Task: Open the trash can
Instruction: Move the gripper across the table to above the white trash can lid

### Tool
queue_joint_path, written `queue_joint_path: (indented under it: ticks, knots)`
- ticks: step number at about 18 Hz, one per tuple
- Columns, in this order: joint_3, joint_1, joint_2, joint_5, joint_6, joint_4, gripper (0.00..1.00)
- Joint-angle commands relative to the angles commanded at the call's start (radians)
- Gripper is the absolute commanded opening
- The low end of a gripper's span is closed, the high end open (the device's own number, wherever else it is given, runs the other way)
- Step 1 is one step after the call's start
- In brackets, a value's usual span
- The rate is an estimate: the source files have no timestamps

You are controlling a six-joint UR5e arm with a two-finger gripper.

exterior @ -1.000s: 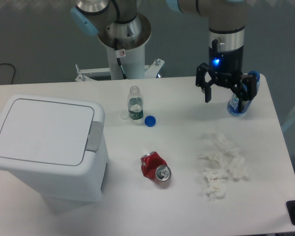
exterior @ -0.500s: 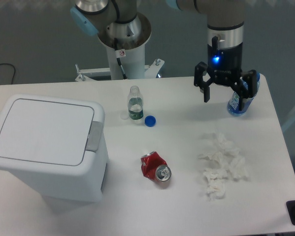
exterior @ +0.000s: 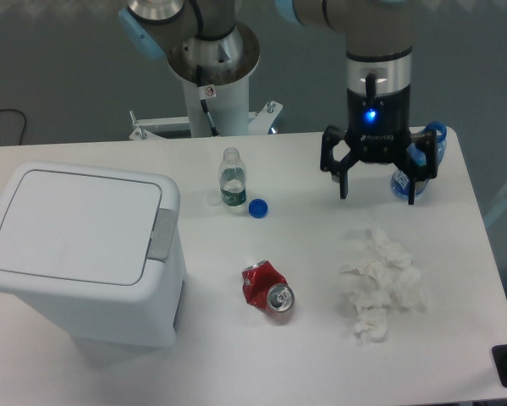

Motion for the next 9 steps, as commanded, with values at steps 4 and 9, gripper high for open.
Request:
queue_joint_path:
  ticks: [4,9]
  knots:
    - [0.005,-0.049,-0.002,-0.008,-0.112,0.021,1.00]
    - [0.005,-0.103,-0.008,-0.021,-0.257,0.035,1.00]
